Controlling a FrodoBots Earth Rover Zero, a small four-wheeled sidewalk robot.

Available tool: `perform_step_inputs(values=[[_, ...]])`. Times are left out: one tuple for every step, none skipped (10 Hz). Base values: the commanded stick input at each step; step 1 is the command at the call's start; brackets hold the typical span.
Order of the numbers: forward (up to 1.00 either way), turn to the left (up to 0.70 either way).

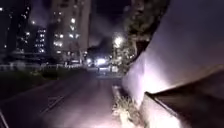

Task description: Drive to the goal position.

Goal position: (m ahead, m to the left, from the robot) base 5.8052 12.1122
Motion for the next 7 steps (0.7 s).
perform_step_inputs(values=[[0.7, 0.0], [0.7, 0.0], [0.7, 0.0], [0.7, 0.0], [0.7, 0.0], [0.7, 0.0], [0.7, 0.0]])
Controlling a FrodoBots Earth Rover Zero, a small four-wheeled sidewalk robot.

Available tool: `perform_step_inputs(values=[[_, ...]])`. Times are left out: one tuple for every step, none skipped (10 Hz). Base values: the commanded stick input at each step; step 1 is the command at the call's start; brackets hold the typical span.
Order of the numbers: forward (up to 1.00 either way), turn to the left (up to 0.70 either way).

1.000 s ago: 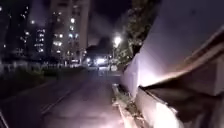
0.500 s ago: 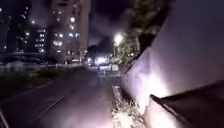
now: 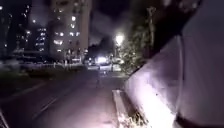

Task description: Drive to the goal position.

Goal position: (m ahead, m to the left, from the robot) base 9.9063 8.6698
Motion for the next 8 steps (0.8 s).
perform_step_inputs(values=[[0.7, 0.0], [0.7, 0.02], [0.7, 0.04], [0.7, 0.06], [0.7, 0.07], [0.7, 0.09], [0.7, 0.11], [0.7, 0.13]])
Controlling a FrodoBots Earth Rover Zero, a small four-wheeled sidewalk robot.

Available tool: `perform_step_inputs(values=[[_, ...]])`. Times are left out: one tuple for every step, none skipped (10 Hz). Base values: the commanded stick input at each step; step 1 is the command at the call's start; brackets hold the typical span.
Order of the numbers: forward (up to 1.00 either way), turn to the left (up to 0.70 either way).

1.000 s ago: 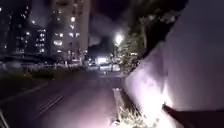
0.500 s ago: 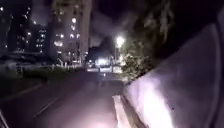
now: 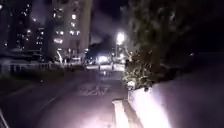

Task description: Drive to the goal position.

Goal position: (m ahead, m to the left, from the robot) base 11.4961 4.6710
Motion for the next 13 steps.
perform_step_inputs(values=[[0.7, 0.0], [0.7, 0.0], [0.7, 0.0], [0.7, 0.0], [0.7, 0.0], [0.7, 0.0], [0.7, 0.0], [0.7, 0.0], [0.7, 0.0], [0.7, 0.0], [0.7, 0.0], [0.7, 0.06], [0.7, 0.14]])
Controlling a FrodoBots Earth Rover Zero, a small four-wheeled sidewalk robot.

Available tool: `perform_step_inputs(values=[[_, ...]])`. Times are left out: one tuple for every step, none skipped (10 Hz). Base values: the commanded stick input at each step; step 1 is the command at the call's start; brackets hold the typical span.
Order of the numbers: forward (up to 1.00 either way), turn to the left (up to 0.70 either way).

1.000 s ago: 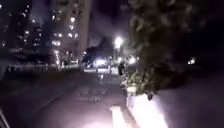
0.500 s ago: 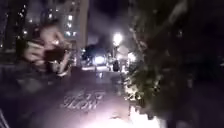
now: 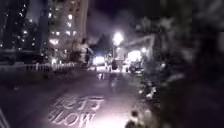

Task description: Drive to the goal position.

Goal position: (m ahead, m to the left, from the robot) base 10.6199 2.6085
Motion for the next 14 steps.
perform_step_inputs(values=[[0.7, 0.14], [0.7, 0.14], [0.7, 0.14], [0.7, 0.14], [0.7, 0.14], [0.7, 0.14], [0.7, 0.02], [0.7, 0.0], [0.7, 0.0], [0.7, 0.0], [0.7, 0.0], [0.7, 0.0], [0.7, 0.0], [0.7, 0.0]])
